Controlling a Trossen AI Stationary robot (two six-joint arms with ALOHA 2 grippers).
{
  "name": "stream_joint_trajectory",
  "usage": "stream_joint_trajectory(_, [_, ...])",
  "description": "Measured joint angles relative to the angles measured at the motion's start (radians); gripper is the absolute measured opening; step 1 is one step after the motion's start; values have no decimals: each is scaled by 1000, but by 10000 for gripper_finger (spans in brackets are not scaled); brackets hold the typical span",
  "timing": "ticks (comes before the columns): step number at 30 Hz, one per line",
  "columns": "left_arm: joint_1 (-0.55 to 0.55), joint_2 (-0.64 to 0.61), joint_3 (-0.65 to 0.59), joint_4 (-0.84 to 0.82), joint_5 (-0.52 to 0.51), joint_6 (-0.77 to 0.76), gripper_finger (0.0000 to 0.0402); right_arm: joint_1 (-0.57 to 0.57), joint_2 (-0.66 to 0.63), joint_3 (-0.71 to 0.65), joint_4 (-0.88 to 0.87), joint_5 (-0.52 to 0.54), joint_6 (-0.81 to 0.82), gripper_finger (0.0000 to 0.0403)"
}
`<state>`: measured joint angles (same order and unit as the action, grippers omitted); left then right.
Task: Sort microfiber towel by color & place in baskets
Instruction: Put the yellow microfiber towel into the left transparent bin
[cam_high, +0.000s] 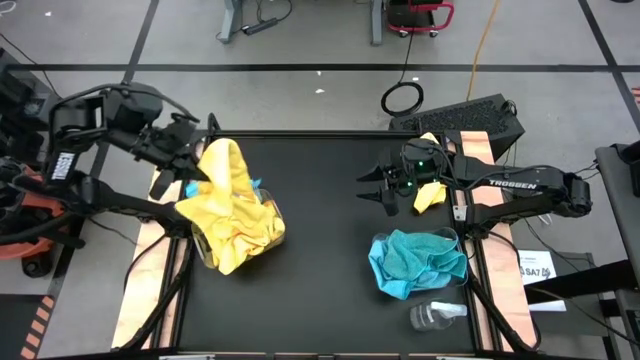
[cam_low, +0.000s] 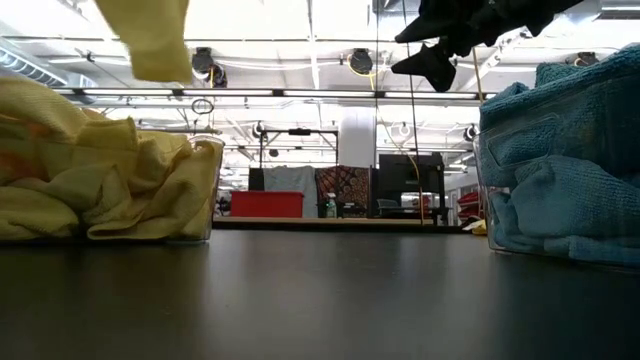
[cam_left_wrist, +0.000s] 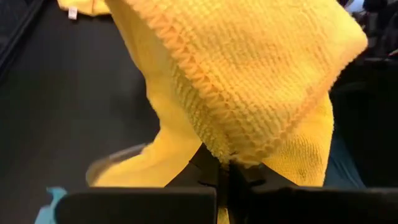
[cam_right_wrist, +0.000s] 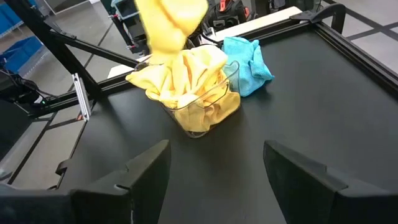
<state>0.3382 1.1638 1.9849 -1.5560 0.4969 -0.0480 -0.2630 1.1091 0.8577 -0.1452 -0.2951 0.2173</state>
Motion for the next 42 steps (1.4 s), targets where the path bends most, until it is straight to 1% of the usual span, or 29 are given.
stream_joint_trajectory(5, [-10, -12, -9, -12, -23, -48, 5, 0, 0, 0, -1, 0, -1, 249])
stream_joint_trajectory(12, [-44, 1, -12, -13, -34, -46, 6, 0, 0, 0, 1, 3, -15, 249])
stream_joint_trajectory(15, [-57, 7, -50, -14, -35, -39, 6, 0, 0, 0, 0, 4, -1, 249])
stream_joint_trajectory(20, [-75, 7, -191, -15, -47, 3, 6, 3, 0, 0, -11, -17, 13, 249])
stream_joint_trajectory(23, [-86, 8, -291, -16, -78, 20, 6, 3, 0, 0, -13, -29, 21, 249])
stream_joint_trajectory(27, [-94, 8, -413, -17, -113, 67, 6, 3, 0, 0, -20, -26, -12, 249])
stream_joint_trajectory(33, [-106, 8, -577, -16, -160, 130, 6, 3, 0, 0, -18, -24, -18, 249])
stream_joint_trajectory(36, [-105, 8, -645, 24, -175, 142, 6, 3, 0, 0, -18, -22, -6, 249])
stream_joint_trajectory(42, [-120, 16, -755, 195, -184, 141, 6, 3, 0, 0, -18, -21, 4, 249])
